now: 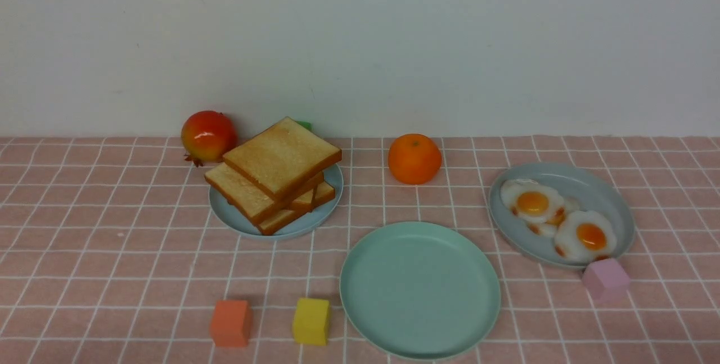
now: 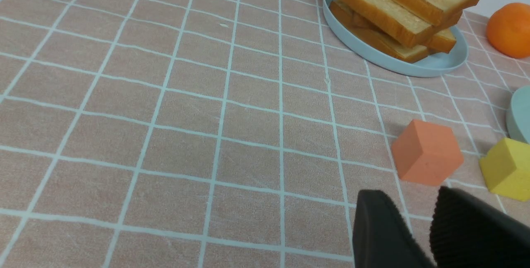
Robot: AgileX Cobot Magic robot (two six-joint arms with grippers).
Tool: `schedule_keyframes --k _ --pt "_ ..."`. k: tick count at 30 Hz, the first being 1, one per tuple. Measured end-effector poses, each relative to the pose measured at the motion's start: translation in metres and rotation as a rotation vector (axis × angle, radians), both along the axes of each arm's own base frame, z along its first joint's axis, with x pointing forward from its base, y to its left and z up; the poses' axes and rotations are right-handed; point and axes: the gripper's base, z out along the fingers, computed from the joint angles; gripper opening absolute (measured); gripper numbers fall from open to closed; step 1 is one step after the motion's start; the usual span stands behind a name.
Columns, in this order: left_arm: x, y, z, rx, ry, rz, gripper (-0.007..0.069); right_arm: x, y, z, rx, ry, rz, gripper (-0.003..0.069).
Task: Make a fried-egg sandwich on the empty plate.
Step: Use the left arm to grab a slice of bread
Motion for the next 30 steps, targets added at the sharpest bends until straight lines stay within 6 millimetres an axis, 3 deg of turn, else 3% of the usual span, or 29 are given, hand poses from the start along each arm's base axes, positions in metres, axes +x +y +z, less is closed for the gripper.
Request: schedule_keyframes --k 23,26,30 --pt "0.000 0.000 0.000 0.000 -0.002 0.000 0.0240 0.000 0.000 0.000 0.000 0.000 0.000 0.0239" --pt "0.001 -0.002 0.001 -0.115 -0.021 0.009 0.0240 0.000 0.000 0.000 0.000 0.000 0.000 0.0239" --pt "0.003 -0.006 0.013 -0.615 -0.083 0.054 0.0240 0.000 0.000 0.000 0.000 0.000 0.000 0.0239"
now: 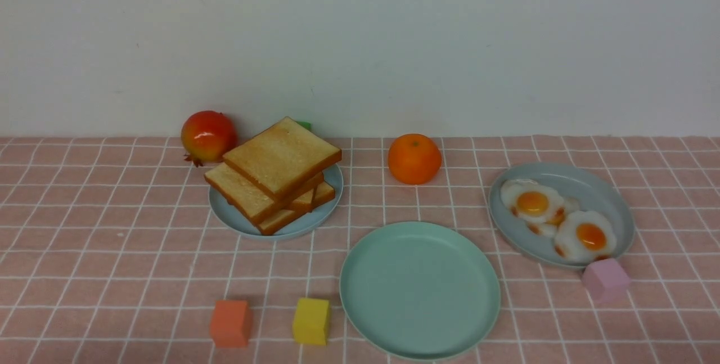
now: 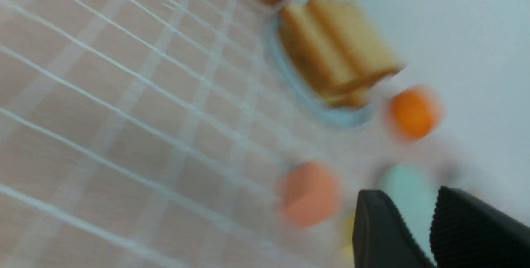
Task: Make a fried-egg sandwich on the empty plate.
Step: Use the left arm to grab a slice of bread
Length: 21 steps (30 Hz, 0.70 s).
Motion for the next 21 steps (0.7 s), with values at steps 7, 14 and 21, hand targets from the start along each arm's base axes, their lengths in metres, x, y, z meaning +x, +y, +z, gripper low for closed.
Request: schedule_keyframes --k 7,14,21 --pt "0.001 0.008 0.015 -0.437 -0.102 0.098 0.0240 0.000 0.000 0.000 0.000 0.000 0.000 0.0239" --pt "0.001 0.007 0.020 -0.426 -0.115 0.085 0.0226 0.000 0.000 0.000 0.000 0.000 0.000 0.0239" --pt "-0.010 -0.019 0.106 0.262 -0.125 -0.244 0.0063 0.000 0.000 0.000 0.000 0.000 0.000 0.0239"
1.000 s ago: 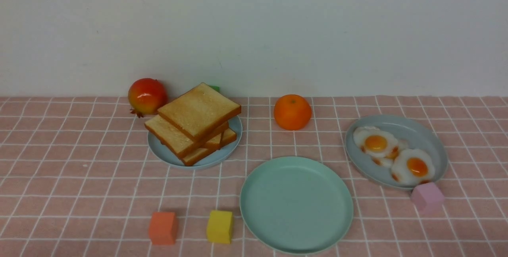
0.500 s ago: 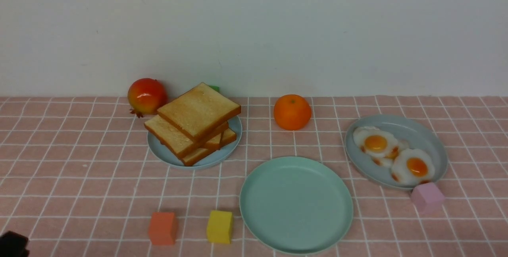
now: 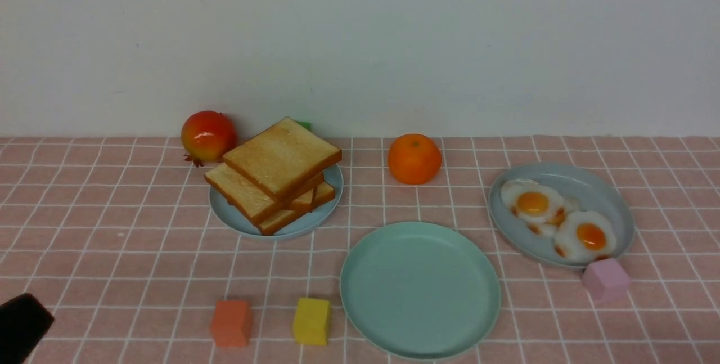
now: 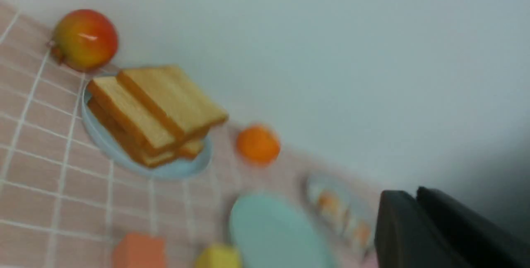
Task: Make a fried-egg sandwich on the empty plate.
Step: Use the left arm to grab a slice of bread
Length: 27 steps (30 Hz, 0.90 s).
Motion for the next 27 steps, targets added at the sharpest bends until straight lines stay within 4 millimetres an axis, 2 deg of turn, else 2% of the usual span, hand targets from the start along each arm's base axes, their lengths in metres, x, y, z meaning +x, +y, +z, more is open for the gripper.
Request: schedule_keyframes --k 1,3,4,5,7,8,9,11,12,14,16,17,18,20,23,24,25,27 --pt "0.011 -0.006 0.020 0.159 0.102 -0.091 0.0013 0.000 0.000 0.000 0.000 0.000 0.000 0.0239" --pt "0.027 -0.009 0.037 0.273 0.216 -0.154 0.0013 0.000 0.000 0.000 0.000 0.000 0.000 0.0239" --pt "0.030 -0.010 0.034 0.284 0.245 -0.163 0.0013 0.000 0.000 0.000 0.000 0.000 0.000 0.0239" --pt "0.048 -0.010 0.044 0.359 0.347 -0.198 0.0013 0.000 0.000 0.000 0.000 0.000 0.000 0.0239" --pt "0.086 -0.009 0.048 0.437 0.511 -0.222 0.0013 0.000 0.000 0.000 0.000 0.000 0.000 0.0239" --pt "0.086 -0.009 0.050 0.443 0.505 -0.219 0.0013 0.000 0.000 0.000 0.000 0.000 0.000 0.0239" --pt "0.113 -0.009 0.049 0.473 0.573 -0.225 0.0013 0.000 0.000 0.000 0.000 0.000 0.000 0.0239" --pt "0.136 -0.012 0.049 0.501 0.603 -0.235 0.0013 0.000 0.000 0.000 0.000 0.000 0.000 0.0239" --pt "0.160 -0.022 0.049 0.546 0.602 -0.268 0.0013 0.000 0.000 0.000 0.000 0.000 0.000 0.0239" --pt "0.185 -0.044 0.044 0.616 0.586 -0.331 0.0013 0.000 0.000 0.000 0.000 0.000 0.000 0.0239" --pt "0.203 -0.069 0.040 0.705 0.564 -0.386 0.0013 0.000 0.000 0.000 0.000 0.000 0.000 0.0239" --pt "0.205 -0.072 0.042 0.713 0.554 -0.388 0.0013 0.000 0.000 0.000 0.000 0.000 0.000 0.0239" --pt "0.216 -0.095 0.038 0.784 0.552 -0.423 0.0013 0.000 0.000 0.000 0.000 0.000 0.000 0.0239" --pt "0.235 -0.125 0.024 0.921 0.559 -0.421 0.0013 0.000 0.000 0.000 0.000 0.000 0.000 0.0239" --pt "0.249 -0.156 0.009 1.067 0.517 -0.397 0.0013 0.000 0.000 0.000 0.000 0.000 0.000 0.0239" --pt "0.251 -0.157 0.008 1.079 0.511 -0.385 0.0013 0.000 0.000 0.000 0.000 0.000 0.000 0.0239" --pt "0.255 -0.172 0.002 1.106 0.477 -0.362 0.0013 0.000 0.000 0.000 0.000 0.000 0.000 0.0239" --pt "0.261 -0.183 -0.002 1.126 0.435 -0.332 0.0013 0.000 0.000 0.000 0.000 0.000 0.000 0.0239"
